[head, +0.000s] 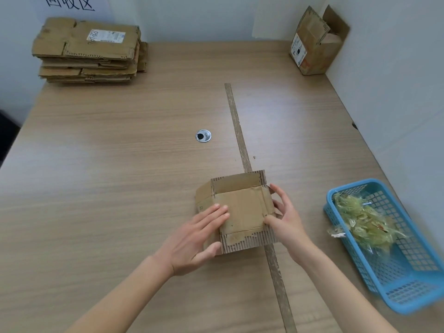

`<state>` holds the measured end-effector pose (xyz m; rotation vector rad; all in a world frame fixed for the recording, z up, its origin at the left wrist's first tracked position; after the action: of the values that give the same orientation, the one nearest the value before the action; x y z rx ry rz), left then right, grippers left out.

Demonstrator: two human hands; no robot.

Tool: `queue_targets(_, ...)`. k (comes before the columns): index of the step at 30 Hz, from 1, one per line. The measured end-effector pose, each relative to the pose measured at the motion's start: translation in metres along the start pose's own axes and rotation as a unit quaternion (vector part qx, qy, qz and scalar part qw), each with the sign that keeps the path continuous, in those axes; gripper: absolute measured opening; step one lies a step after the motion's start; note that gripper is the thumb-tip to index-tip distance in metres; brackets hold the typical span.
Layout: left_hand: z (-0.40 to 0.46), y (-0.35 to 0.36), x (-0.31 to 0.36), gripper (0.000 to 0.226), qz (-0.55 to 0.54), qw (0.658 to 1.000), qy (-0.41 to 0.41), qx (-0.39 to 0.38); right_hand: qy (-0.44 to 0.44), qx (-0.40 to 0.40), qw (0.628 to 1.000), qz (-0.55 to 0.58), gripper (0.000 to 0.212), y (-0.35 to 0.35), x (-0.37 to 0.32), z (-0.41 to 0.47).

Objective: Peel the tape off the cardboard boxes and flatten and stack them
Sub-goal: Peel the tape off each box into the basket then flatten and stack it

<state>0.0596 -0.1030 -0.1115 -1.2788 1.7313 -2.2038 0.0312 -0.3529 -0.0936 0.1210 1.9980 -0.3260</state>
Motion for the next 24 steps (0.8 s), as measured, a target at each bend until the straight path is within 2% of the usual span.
queue_targets(5, 0.012, 0.011, 0.006, 0.057, 0.038, 0.99, -0.041, 0.132, -0.031, -0.021, 0.998, -0.052, 0.085, 0.002, 0.004, -0.002)
queue_targets(7, 0.02, 0.007, 0.001, 0.06, 0.011, 0.973, -0.115, 0.2, -0.032, -0.036, 0.996, -0.079, 0.087, 0.006, 0.003, -0.003)
queue_targets(9, 0.028, 0.003, -0.008, 0.073, -0.005, 0.951, -0.2, 0.236, -0.048, -0.051, 0.99, -0.122, 0.093, 0.01, 0.002, -0.003)
queue_targets(12, 0.034, -0.001, -0.029, 0.11, -0.076, 0.934, -0.299, 0.179, -0.053, -0.087, 0.98, -0.17, 0.098, 0.01, 0.004, -0.002)
queue_targets(14, 0.036, -0.003, -0.04, 0.121, -0.124, 0.933, -0.317, 0.116, -0.037, -0.097, 0.982, -0.155, 0.096, 0.007, 0.006, 0.001)
queue_targets(18, 0.038, 0.01, -0.035, 0.108, -0.169, 0.937, -0.302, 0.037, -0.024, -0.088, 0.992, -0.084, 0.076, 0.006, 0.009, 0.007)
queue_targets(21, 0.036, 0.023, -0.027, 0.105, -0.213, 0.928, -0.303, 0.031, -0.027, -0.036, 0.997, -0.069, 0.06, -0.001, 0.011, 0.013)
queue_targets(24, 0.04, 0.021, -0.023, 0.108, -0.264, 0.916, -0.3, 0.045, -0.028, -0.049, 0.997, -0.053, 0.052, -0.014, 0.015, 0.016)
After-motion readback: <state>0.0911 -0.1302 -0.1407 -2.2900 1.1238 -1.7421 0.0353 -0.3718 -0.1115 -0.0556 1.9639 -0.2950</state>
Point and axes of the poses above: each hand's wrist, its own z-axis towards the middle knuckle, its own y-axis out of the palm, x = y × z, the point moved 2 cm from there along z, towards the middle knuckle, and after that the axes turned 2 degrees about -y, right-handed, at the moved point
